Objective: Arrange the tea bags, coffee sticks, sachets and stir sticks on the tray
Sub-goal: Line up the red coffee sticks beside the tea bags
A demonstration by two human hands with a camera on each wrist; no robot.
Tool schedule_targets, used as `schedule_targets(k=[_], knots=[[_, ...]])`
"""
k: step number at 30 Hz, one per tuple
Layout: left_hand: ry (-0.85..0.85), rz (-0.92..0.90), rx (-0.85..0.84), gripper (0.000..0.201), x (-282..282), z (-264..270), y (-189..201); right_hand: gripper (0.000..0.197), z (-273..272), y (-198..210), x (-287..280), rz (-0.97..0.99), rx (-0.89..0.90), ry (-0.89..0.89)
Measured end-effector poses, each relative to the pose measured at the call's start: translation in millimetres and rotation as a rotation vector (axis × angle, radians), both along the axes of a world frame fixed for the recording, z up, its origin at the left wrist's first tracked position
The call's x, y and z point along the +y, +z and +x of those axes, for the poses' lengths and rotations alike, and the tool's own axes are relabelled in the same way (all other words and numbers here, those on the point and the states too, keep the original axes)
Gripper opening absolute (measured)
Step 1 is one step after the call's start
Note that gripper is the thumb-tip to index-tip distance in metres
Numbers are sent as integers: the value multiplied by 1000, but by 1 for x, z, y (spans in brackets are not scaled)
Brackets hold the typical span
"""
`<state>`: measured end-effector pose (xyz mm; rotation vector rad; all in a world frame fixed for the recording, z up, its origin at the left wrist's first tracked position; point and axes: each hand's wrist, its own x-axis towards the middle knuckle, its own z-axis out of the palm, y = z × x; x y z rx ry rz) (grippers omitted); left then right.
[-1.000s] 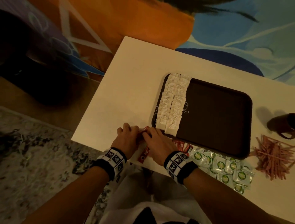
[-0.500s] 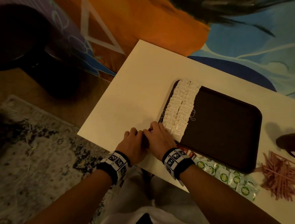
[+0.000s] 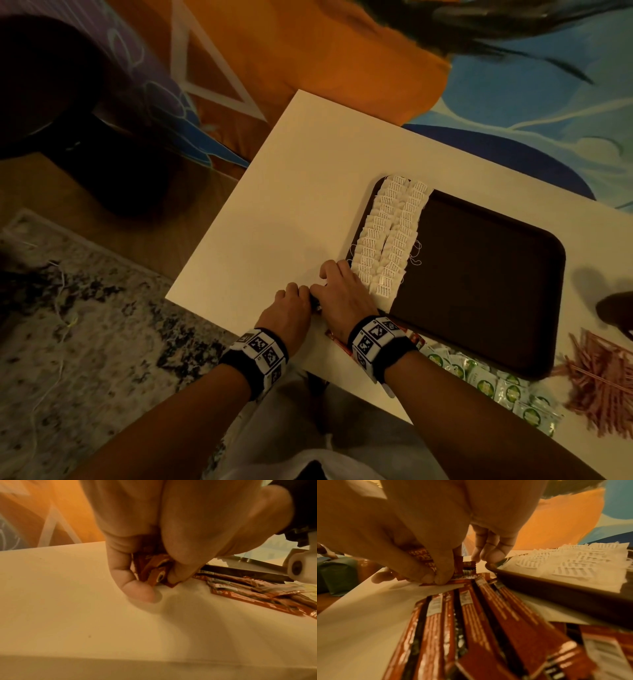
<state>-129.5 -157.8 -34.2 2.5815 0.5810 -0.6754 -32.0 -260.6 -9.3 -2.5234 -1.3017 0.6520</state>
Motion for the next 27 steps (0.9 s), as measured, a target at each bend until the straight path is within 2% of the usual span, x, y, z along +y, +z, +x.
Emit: schedule_targets(k=[2, 6, 9, 16, 24, 27], knots=[[-14, 10, 9, 28, 0, 1, 0, 14, 2, -3, 3, -59, -9, 39], [-46, 58, 25, 29, -3, 2, -2, 33, 4, -10, 5, -172, -116, 157], [-65, 65, 6, 30, -6, 0, -4, 28, 4, -13, 7, -206, -171, 219], [-84, 51, -3, 29, -3, 0, -2, 25, 0, -21, 9, -244, -214, 259], [-81, 38, 9, 29, -2, 1, -2, 33, -1, -18, 9, -254, -221, 266], [-60, 7, 3, 31, -1, 1, -2, 43, -1, -12, 11, -272, -212, 260]])
